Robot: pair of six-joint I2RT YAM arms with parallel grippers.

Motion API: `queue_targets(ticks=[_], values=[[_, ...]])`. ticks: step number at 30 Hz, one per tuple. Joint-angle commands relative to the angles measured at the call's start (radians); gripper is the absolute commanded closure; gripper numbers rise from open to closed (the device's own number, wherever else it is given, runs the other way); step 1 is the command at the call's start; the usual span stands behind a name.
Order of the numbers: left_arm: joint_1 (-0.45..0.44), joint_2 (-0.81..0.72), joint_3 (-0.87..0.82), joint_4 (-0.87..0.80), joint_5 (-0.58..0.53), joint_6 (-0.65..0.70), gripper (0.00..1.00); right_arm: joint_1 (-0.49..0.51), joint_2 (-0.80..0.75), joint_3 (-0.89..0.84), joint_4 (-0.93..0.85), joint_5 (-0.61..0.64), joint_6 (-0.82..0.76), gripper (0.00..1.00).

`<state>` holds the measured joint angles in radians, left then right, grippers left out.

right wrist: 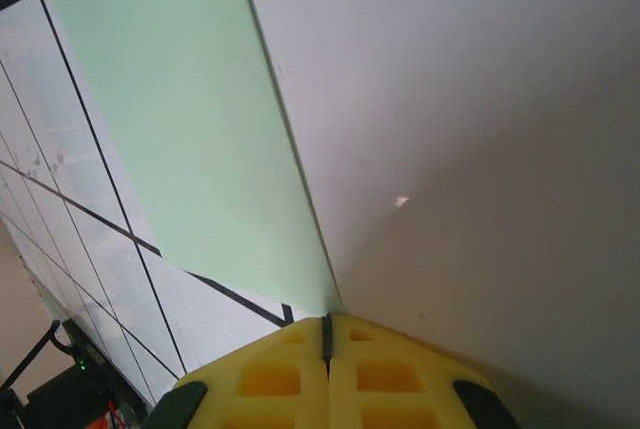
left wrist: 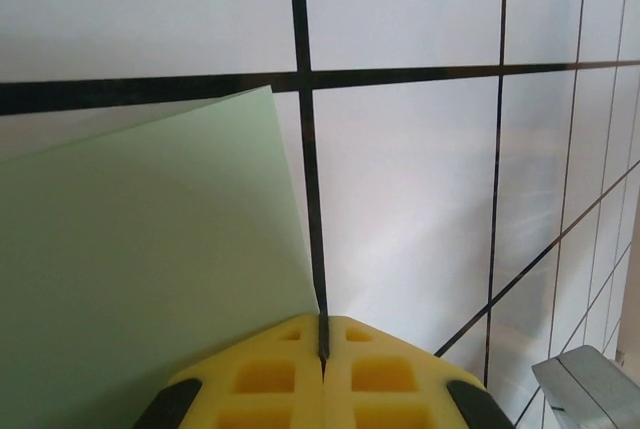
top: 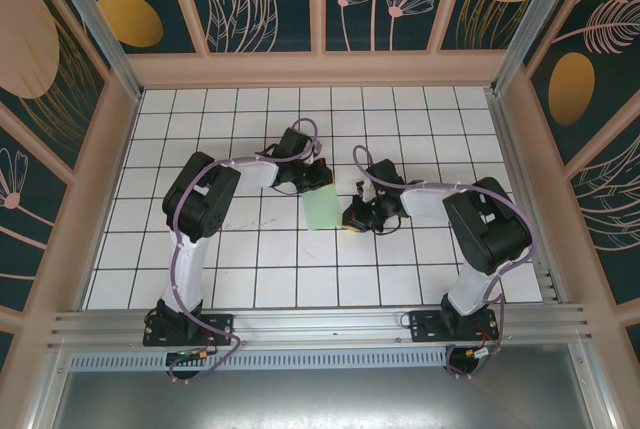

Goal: Fold a paper plane with a square sheet of paper (pick it up from the middle)
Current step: First fold in half a square sheet of paper at the center of the table, then fold the triangle a second time at the center of the table.

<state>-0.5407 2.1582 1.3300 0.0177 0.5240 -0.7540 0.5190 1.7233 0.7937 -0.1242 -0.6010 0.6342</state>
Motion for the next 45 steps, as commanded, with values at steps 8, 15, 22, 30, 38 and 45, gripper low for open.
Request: queue_targets(ticks=[8, 15, 22, 30, 38, 45], values=[[0.039, -0.14, 0.057, -0.07, -0.071, 0.011, 0.54, -0.028, -0.097, 0.12, -0.025, 0.178, -0.009, 1.0], [0.121, -0.332, -0.149, -0.033, -0.205, -0.062, 0.33, -0.021, 0.122, 0.326, 0.0, 0.215, -0.046, 0.85], [0.141, -0.438, -0.295, -0.032, -0.235, -0.097, 0.18, -0.017, 0.325, 0.528, -0.006, 0.195, -0.037, 0.83], [0.141, -0.48, -0.381, 0.004, -0.137, -0.137, 0.09, -0.022, 0.424, 0.599, -0.072, 0.243, -0.005, 0.82], [0.096, -0.504, -0.474, 0.045, -0.032, -0.239, 0.07, -0.047, 0.427, 0.532, -0.121, 0.339, 0.101, 0.82], [0.011, -0.505, -0.53, 0.07, -0.001, -0.33, 0.18, -0.05, 0.435, 0.505, -0.118, 0.339, 0.126, 0.83]])
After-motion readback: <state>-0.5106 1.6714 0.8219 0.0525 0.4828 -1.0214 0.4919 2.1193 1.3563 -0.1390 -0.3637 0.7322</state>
